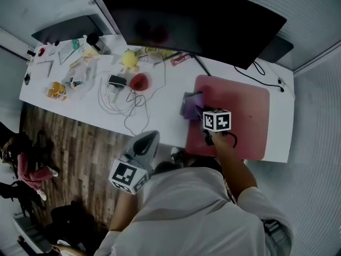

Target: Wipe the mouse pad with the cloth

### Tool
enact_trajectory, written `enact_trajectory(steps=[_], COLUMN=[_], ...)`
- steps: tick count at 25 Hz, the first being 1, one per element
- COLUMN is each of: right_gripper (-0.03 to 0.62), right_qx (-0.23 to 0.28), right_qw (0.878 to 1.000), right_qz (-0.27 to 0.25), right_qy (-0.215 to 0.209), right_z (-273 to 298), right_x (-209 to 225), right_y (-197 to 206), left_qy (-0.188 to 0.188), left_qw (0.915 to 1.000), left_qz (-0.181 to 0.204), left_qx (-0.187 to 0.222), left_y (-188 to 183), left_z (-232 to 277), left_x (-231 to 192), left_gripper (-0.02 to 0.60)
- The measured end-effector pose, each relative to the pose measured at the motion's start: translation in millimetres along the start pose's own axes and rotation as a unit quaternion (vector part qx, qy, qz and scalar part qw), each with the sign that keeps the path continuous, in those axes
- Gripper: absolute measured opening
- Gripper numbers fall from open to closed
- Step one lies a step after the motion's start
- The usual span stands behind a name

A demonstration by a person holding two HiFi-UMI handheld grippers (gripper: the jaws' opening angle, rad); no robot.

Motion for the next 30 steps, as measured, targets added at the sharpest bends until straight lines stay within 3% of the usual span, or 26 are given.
enact_trajectory(steps=[13,30], right_gripper=[0.054,0.054], right_qx=[0.035,0.085], right_qw=[0.992,0.973], right_qz=[0.074,0.133], right_qy=[0.099,0.168], right_z=[-121.9,-289.4], right_x=[128.4,299.3], right_y=[37.5,83.6], left_qy=[0.092,0.124], left_qw=[0.9954,0.9916], left_qz=[0.027,0.035], left_qx=[-0.006,-0.016], left_y=[-20.2,-19.2], left_z=[79.7,172.5], left_x=[79.3,241.2], left_gripper=[0.002,0.002])
Point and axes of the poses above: the fingertips, and each gripper's own axes: z forward along the fingers, x to its right, y out of its underside, the point moved 4 cm from there along -z, backward along the fingers, and after that the axes turned 2 degrees about -y, right-handed, at the moved point
